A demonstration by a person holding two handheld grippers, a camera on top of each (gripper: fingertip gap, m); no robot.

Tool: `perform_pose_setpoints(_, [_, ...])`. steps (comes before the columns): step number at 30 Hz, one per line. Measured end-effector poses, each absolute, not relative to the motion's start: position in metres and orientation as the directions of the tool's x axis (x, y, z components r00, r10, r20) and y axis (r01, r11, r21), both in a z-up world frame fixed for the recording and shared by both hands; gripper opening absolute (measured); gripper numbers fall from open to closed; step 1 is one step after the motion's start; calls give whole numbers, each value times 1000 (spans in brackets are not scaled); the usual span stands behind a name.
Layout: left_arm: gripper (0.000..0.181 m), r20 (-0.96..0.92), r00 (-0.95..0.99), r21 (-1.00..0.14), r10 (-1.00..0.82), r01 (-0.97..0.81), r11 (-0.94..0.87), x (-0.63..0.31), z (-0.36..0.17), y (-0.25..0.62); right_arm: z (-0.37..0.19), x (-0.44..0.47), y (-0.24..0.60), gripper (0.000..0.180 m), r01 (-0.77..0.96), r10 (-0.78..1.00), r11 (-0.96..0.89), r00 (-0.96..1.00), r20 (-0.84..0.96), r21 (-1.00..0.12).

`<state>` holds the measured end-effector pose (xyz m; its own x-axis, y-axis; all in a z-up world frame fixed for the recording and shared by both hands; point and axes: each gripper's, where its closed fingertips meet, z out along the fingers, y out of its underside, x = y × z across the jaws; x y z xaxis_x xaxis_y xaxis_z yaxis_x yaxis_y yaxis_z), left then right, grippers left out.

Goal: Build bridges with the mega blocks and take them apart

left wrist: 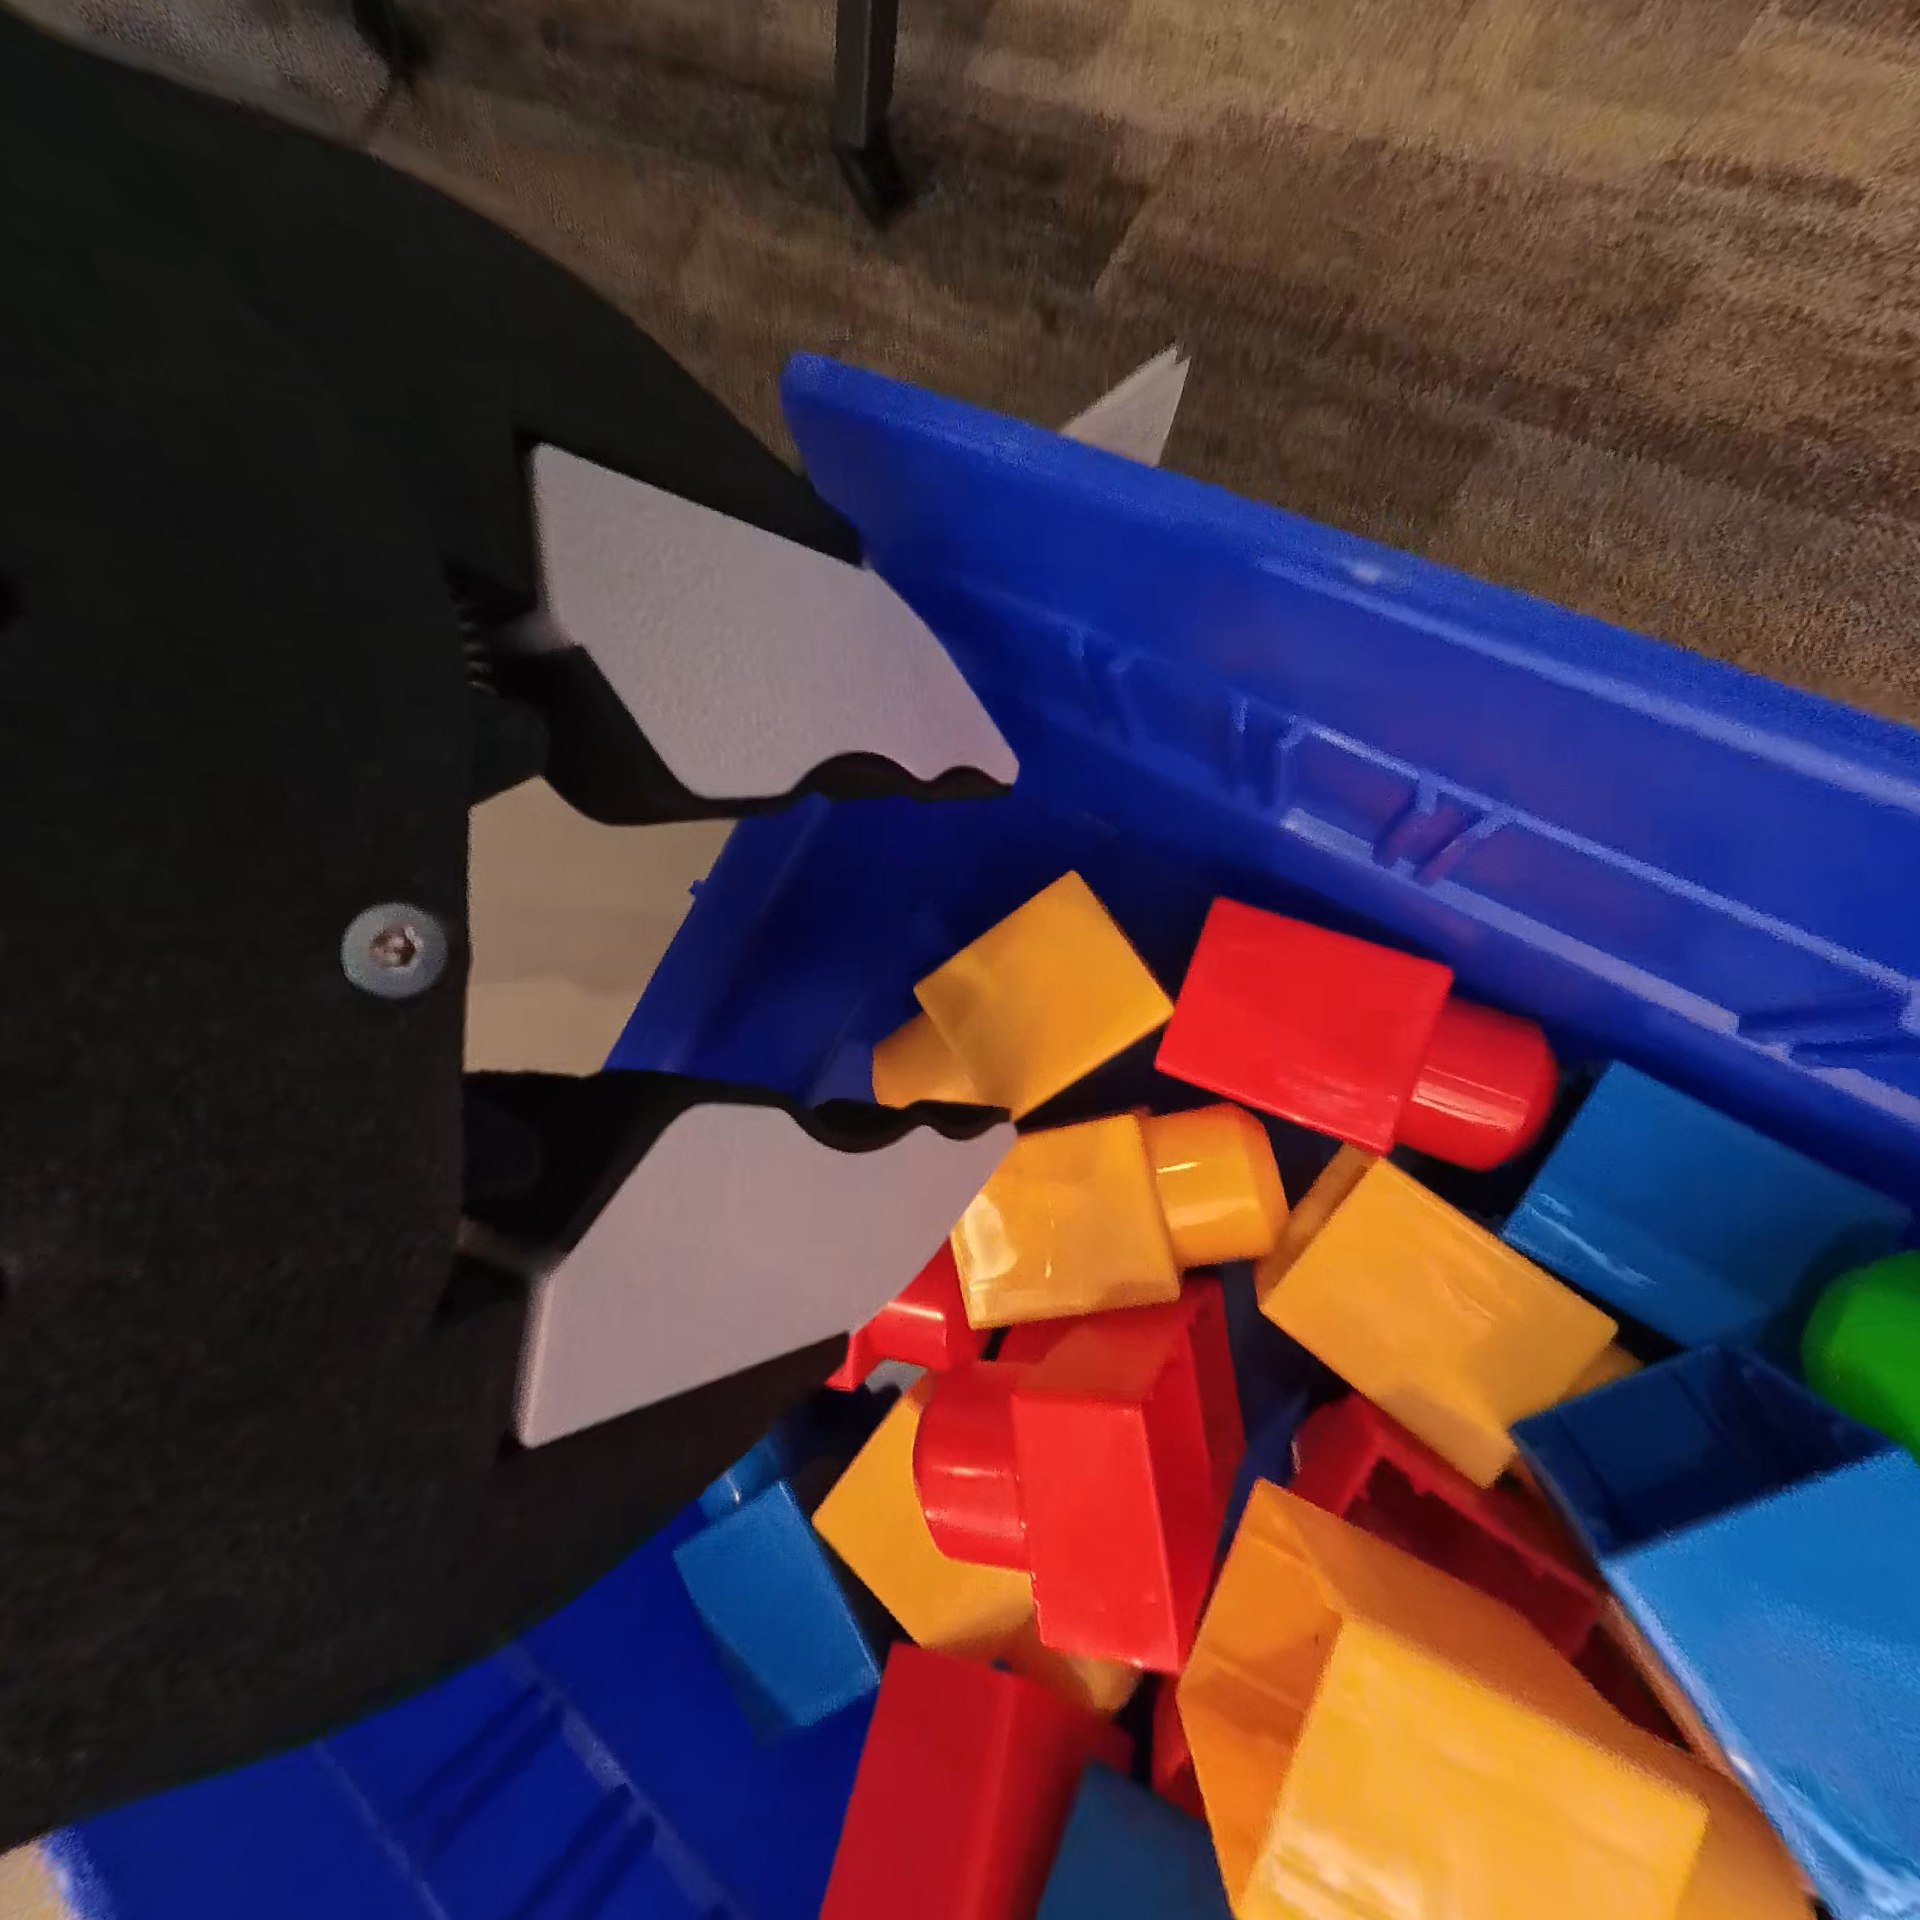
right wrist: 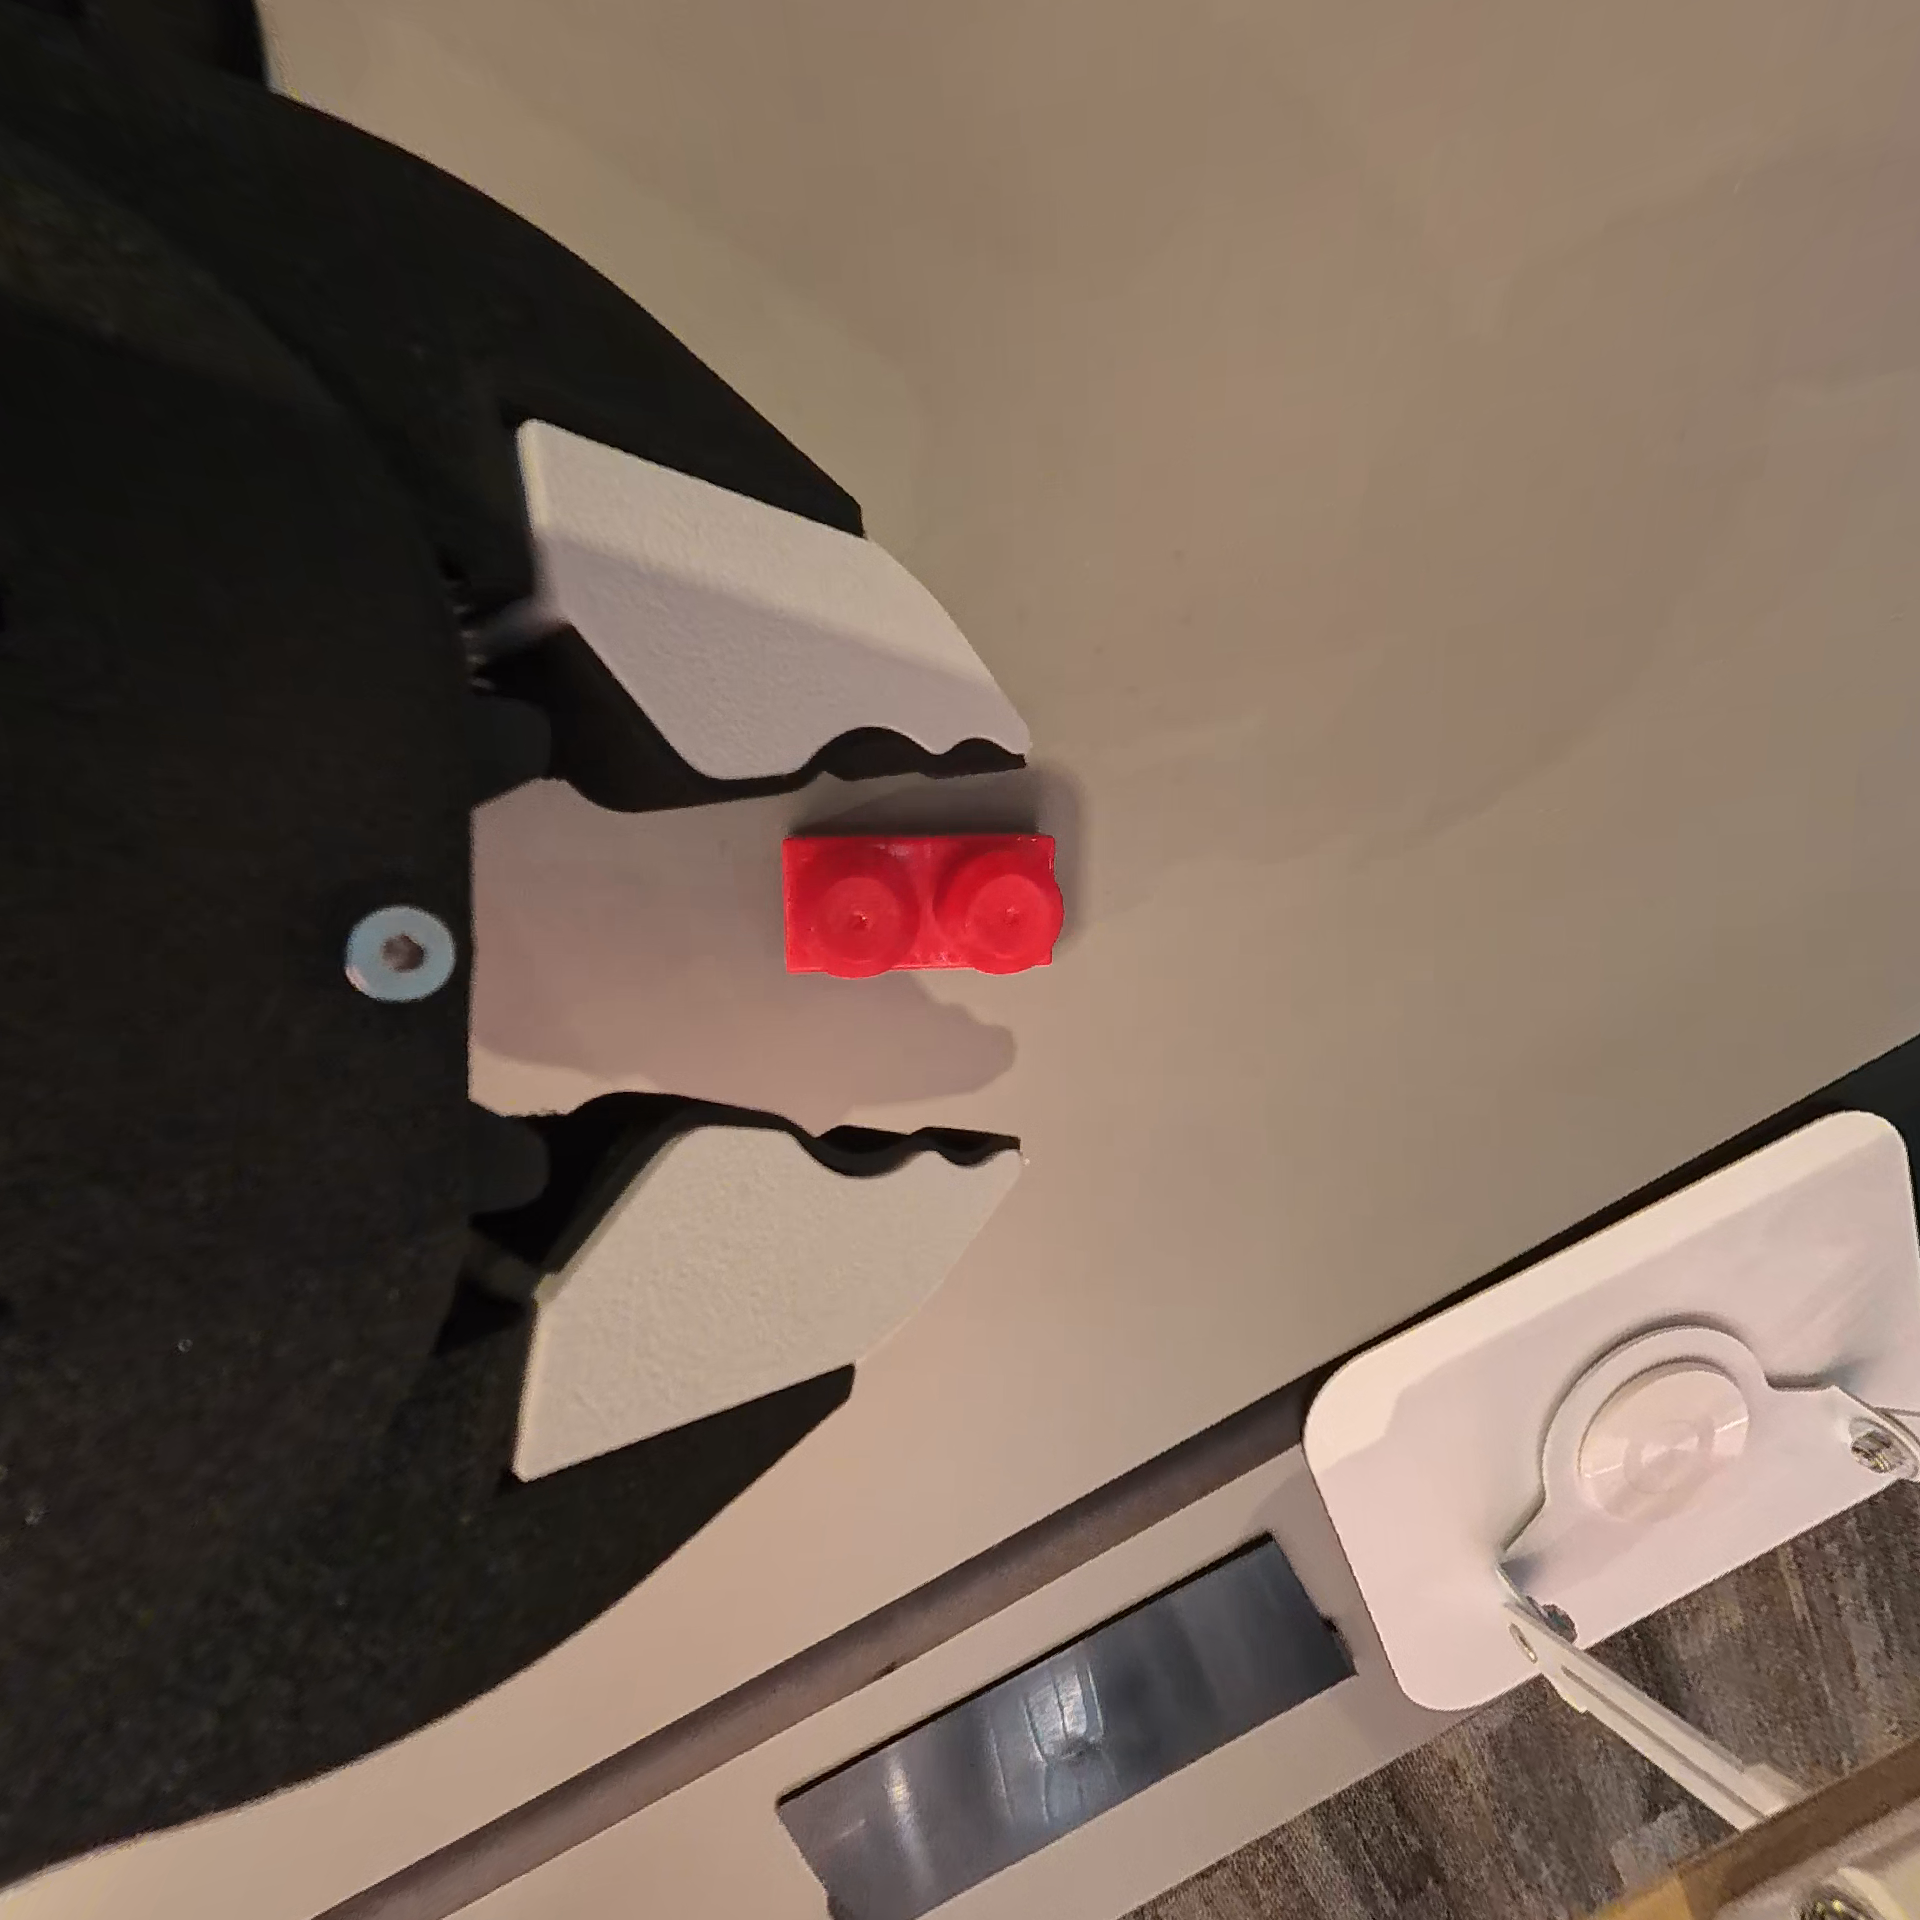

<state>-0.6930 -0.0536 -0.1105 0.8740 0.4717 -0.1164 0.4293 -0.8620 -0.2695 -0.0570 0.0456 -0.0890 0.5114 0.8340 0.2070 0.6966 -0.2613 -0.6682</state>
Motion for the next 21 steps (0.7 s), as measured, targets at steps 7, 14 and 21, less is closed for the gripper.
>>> perform_pose_setpoints(7, [50, 31, 815, -301, 578, 559, -772, -689, -116, -44, -93, -62, 44, 65, 714, 844, -256, 494, 210, -652])
perform_pose_setpoints(14, [51, 55, 805, -273, 590, 581, -767, -686, -122, -49, -89, -61, 45, 64, 706, 839, -252, 500, 214, -661])
perform_pose_setpoints(21, [45, -137, 832, -248, 537, 496, -832, -692, -126, -50, -94, -62, 43, 64, 729, 844, -253, 488, 224, -636])
